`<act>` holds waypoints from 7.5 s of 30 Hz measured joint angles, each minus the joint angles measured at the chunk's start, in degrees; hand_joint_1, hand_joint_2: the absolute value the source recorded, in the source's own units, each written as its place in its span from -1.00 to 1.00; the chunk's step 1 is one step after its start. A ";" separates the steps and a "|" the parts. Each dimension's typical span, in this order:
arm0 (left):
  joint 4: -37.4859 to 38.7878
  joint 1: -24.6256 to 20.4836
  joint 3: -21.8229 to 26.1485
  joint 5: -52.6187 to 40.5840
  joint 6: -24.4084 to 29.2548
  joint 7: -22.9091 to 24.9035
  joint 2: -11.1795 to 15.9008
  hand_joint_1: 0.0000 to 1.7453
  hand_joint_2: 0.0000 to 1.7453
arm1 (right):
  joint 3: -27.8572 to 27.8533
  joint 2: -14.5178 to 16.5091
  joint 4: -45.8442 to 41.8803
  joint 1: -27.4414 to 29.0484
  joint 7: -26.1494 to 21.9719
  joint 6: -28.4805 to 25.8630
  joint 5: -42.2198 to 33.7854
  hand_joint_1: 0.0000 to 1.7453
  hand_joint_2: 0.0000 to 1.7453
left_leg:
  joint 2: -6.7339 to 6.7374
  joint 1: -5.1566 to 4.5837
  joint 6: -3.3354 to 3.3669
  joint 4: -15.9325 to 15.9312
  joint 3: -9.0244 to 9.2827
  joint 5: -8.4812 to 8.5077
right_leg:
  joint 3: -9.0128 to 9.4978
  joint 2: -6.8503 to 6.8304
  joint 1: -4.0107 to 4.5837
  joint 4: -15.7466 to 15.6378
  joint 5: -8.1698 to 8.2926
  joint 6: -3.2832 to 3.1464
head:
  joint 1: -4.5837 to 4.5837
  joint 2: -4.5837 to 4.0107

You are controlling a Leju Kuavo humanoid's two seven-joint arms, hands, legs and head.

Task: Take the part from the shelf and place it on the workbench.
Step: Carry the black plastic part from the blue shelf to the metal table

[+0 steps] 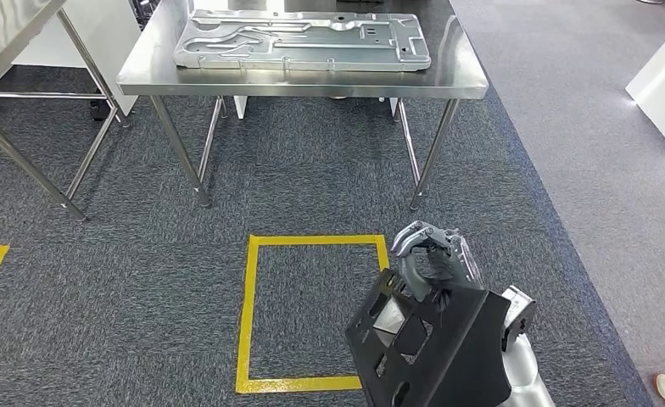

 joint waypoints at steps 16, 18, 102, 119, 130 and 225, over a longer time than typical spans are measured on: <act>0.00 -0.82 0.07 0.11 -0.13 1.60 0.07 -1.00 1.00 | -0.08 -0.11 -0.86 0.73 -0.38 0.19 -0.22 1.00 1.00 | 0.08 0.07 -2.74 14.34 -7.03 -5.00 | 9.73 -0.16 0.92 -15.26 3.87 -4.21 | -0.04 0.00; 0.00 -0.62 0.07 -0.09 -0.12 1.62 0.08 -1.00 1.00 | -0.09 -0.11 -0.86 0.92 -0.43 0.15 -0.40 1.00 1.00 | 0.05 -0.15 -2.00 7.67 -5.17 0.20 | 10.92 0.05 1.12 -15.33 3.19 -4.14 | -0.03 0.00; -0.10 -0.26 -0.09 -0.38 -0.08 1.44 0.43 -1.00 1.00 | -0.90 0.36 -1.34 1.02 -1.35 -0.10 -1.04 1.00 1.00 | -0.78 -0.36 -2.27 3.93 -2.27 -2.11 | 9.29 -0.33 -0.04 -15.89 4.69 -2.96 | -0.04 0.00; -0.11 -0.36 -0.07 -0.14 -0.28 1.26 0.42 -1.00 1.00 | -0.85 0.62 -0.69 0.52 -1.61 0.04 -2.26 1.00 1.00 | -1.20 0.14 -0.03 0.54 -3.15 2.52 | 6.46 0.12 -0.13 -6.64 -1.51 -0.42 | -0.03 0.00; -0.11 -0.11 -0.05 -0.25 -0.36 1.13 0.47 -1.00 1.00 | -0.72 0.61 -0.04 0.53 -2.03 -0.07 -2.01 1.00 1.00 | -0.72 -0.46 -1.40 0.75 -1.50 0.31 | 8.39 -0.17 0.40 -15.52 5.25 -2.03 | -0.03 0.00; -0.15 -0.23 -0.61 -0.80 -2.54 -4.36 0.50 -1.00 1.00 | 22.05 -10.74 69.22 -89.75 16.73 -1.35 25.36 1.00 1.00 | -1.24 -0.58 -2.42 7.49 -7.76 0.31 | 7.19 -0.57 -0.06 -15.86 7.08 -3.00 | -0.02 0.00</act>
